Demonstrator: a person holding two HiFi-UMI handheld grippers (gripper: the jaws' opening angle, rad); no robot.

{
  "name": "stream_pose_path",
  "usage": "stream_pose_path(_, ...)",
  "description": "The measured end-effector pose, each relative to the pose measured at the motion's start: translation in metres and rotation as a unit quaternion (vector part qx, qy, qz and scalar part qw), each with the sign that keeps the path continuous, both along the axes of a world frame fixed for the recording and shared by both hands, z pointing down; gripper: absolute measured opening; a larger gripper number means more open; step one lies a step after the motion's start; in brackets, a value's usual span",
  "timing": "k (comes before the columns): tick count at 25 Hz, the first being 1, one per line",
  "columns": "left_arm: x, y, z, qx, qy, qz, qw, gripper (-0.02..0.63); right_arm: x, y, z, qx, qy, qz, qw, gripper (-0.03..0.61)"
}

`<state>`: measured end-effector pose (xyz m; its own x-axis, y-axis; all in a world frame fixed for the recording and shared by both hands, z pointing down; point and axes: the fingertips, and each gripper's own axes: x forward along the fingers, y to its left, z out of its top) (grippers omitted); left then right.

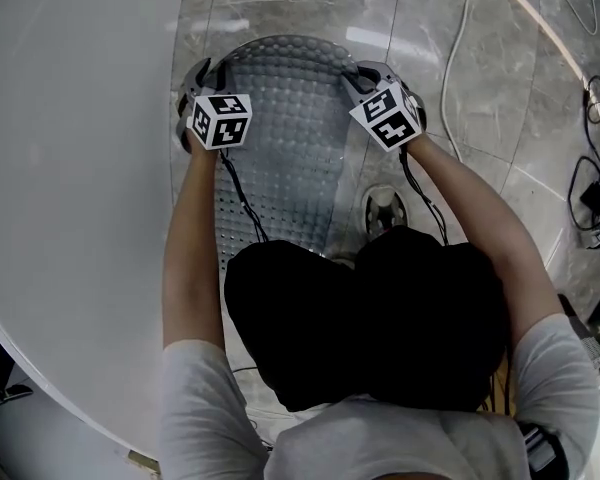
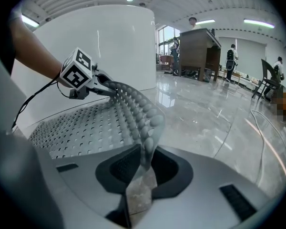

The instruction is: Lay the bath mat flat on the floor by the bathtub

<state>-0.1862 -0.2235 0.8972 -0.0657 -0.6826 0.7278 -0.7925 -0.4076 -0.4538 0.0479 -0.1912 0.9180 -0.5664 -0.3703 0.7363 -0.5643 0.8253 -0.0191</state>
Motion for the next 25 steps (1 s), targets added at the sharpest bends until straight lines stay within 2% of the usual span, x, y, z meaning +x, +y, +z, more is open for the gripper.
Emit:
stream_pose_path(8, -0.007, -0.002, -0.007, 0.011, -0.010, -0.013, 0.9998, 0.166, 0.011, 0.006, -0.003, 0.005, 0.018, -0.013, 1.000, 0.066)
stream_pose_path(16, -0.024, 0.013, -0.002, 0.002, -0.018, -0.025, 0.9995, 0.173, 0.019, 0.008, 0.000, -0.001, 0.033, -0.002, 0.999, 0.077)
stream_pose_path(22, -0.020, 0.022, 0.002, 0.005, -0.006, -0.037, 0.9993, 0.173, 0.020, 0.019, -0.003, 0.004, 0.047, -0.025, 0.999, 0.083)
stream_pose_path(25, -0.022, 0.024, -0.001, 0.013, 0.018, -0.070, 0.9973, 0.173, 0.019, 0.021, -0.007, 0.006, 0.047, -0.035, 0.998, 0.083)
